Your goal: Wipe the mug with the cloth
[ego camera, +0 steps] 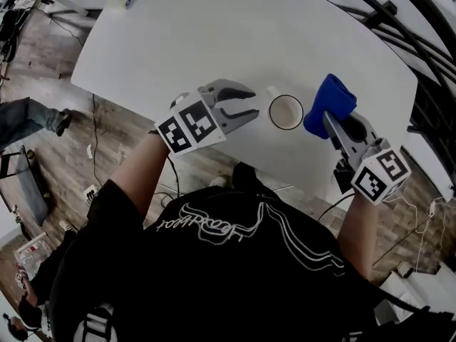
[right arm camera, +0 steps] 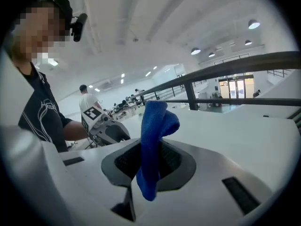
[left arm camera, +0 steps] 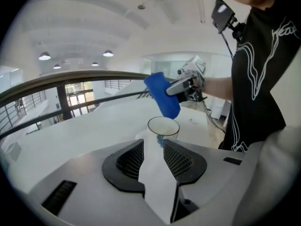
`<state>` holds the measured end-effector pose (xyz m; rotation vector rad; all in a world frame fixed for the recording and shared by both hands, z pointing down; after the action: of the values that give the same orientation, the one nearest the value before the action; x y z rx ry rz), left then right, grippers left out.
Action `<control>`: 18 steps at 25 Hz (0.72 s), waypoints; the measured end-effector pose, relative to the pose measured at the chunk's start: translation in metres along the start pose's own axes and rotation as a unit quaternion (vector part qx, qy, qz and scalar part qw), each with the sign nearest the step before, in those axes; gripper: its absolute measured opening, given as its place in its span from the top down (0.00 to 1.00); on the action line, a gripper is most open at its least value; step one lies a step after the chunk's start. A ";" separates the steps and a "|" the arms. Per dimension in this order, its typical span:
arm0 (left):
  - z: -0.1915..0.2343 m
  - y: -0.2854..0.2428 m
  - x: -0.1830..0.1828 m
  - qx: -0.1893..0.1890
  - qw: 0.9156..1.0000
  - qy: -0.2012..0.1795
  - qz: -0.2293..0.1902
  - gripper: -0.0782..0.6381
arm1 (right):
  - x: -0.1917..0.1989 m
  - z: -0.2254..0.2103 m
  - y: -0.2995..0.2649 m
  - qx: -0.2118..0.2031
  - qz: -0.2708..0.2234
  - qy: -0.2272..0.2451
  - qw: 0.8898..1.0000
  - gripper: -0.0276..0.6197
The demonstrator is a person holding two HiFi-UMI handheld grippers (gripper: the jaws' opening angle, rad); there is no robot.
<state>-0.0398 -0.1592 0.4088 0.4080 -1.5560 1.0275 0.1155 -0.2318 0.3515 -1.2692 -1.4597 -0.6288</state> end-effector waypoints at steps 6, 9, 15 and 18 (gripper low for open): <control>-0.088 0.049 -0.068 0.026 0.989 0.072 -0.126 0.76 | -0.022 0.116 0.077 0.006 -0.109 -0.013 0.994 0.86; -0.133 0.080 -0.100 0.027 0.981 0.093 -0.170 0.84 | -0.023 0.172 0.107 0.015 -0.141 -0.013 0.990 0.86; -0.209 0.133 -0.128 0.032 0.979 0.074 -0.187 0.88 | -0.012 0.251 0.144 0.038 -0.168 -0.018 0.985 0.86; -0.228 0.149 -0.130 0.038 0.977 0.086 -0.190 0.88 | -0.005 0.276 0.151 0.047 -0.169 -0.017 0.984 0.86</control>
<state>0.0251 0.0669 0.2198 0.6262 -1.2268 0.8009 0.1540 0.0538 0.2261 -0.9688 -1.7304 -0.7535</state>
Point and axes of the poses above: the fingertips, and each gripper's own axes: y backward along the fingers, z to its left, x out of its underside, the point moved 3 cm from there along y, backward along the fingers, and after that the axes turned 12 degrees about -z, right-handed, at the moved point
